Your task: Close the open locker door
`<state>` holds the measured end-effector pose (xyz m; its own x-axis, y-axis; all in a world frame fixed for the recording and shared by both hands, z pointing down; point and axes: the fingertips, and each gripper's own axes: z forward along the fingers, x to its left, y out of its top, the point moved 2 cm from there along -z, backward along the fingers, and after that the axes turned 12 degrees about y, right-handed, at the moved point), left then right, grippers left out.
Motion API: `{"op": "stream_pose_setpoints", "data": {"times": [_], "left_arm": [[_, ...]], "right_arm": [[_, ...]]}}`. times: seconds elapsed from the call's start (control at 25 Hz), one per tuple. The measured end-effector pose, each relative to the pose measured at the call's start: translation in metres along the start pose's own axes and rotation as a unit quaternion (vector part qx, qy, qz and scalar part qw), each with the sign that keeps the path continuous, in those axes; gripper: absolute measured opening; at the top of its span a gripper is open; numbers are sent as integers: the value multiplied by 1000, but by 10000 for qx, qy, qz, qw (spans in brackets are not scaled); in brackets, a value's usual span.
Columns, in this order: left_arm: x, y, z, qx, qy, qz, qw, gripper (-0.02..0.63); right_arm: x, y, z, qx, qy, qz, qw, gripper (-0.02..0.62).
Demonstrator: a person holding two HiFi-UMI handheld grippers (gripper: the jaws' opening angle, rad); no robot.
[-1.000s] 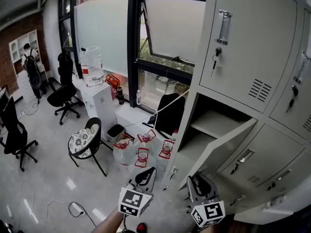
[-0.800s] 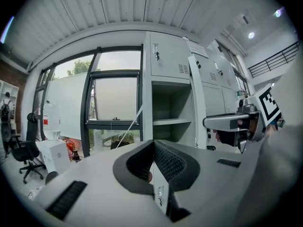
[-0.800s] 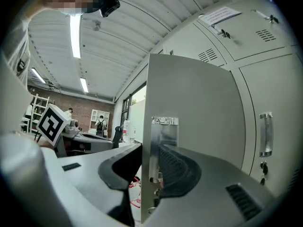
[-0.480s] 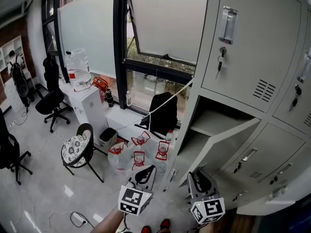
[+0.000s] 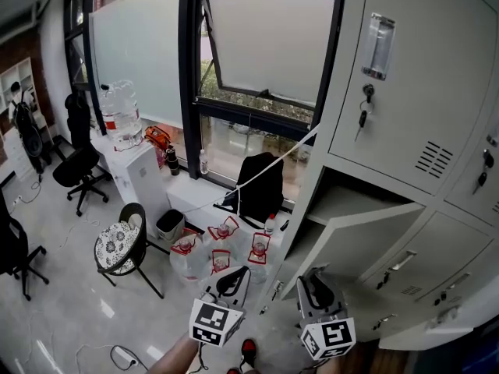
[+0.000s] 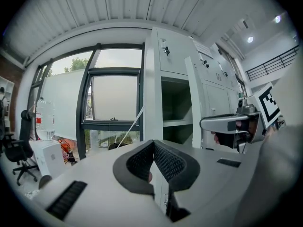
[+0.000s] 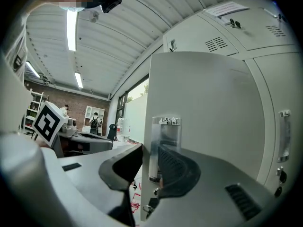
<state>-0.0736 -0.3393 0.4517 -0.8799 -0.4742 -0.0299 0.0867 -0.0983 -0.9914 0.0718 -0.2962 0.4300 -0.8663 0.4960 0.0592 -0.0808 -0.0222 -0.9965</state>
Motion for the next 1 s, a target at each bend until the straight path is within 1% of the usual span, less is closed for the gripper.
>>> {"op": "stream_pose_setpoints", "data": {"times": [0.2,0.52,1.0], "left_arm": [[6,3,21,-16,38,-42,10000,21],[15,6,50,-11,90,-62,9999,21],[27,7,82,25,169,-102,9998,21]], "right_arm": [[-10,0,18,-12,80,-23,10000,99],[-31,1,45,-5,48,-18,10000,69],[-60,1,73,74,-126,-25,9999,49]]}}
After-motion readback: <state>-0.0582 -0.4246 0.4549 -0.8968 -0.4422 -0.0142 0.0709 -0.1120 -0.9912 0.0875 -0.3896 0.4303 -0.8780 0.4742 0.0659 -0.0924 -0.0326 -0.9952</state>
